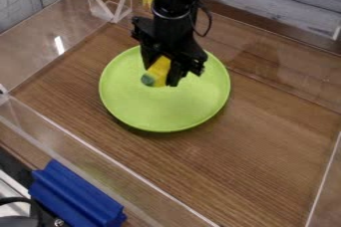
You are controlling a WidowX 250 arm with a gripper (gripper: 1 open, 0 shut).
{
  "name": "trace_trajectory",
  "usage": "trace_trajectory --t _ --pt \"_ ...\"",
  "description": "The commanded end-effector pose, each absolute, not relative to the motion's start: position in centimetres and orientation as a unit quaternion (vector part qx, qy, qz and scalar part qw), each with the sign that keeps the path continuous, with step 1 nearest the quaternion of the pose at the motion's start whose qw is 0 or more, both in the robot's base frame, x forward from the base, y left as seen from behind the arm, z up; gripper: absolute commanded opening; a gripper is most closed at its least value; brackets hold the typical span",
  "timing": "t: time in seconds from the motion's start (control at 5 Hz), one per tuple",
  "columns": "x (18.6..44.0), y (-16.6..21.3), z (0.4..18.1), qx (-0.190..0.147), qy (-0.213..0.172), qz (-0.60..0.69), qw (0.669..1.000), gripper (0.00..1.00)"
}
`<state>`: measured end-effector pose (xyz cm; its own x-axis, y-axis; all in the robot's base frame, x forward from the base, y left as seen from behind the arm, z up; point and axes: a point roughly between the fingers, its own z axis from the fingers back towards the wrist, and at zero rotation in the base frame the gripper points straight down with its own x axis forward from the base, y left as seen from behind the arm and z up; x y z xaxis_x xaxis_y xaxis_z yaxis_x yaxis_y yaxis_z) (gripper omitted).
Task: Put the banana in the green plate
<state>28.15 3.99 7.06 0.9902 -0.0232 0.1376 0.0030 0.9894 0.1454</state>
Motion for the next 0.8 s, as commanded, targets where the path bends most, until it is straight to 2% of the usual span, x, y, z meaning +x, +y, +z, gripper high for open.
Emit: trace_trajectory --t 0.0,0.2,0.4,0.6 --pt "28.3 4.0 8.4 0.067 -0.105 -0.005 0.992 0.0" --pt "28.0 3.8 7.9 0.059 -0.107 -0.004 0.992 0.0" --pt "27.8 3.7 7.4 0.05 -0.109 -0.002 0.993 1.0" --pt "27.6 3.6 7.0 0.04 -0.108 -0.002 0.993 1.0"
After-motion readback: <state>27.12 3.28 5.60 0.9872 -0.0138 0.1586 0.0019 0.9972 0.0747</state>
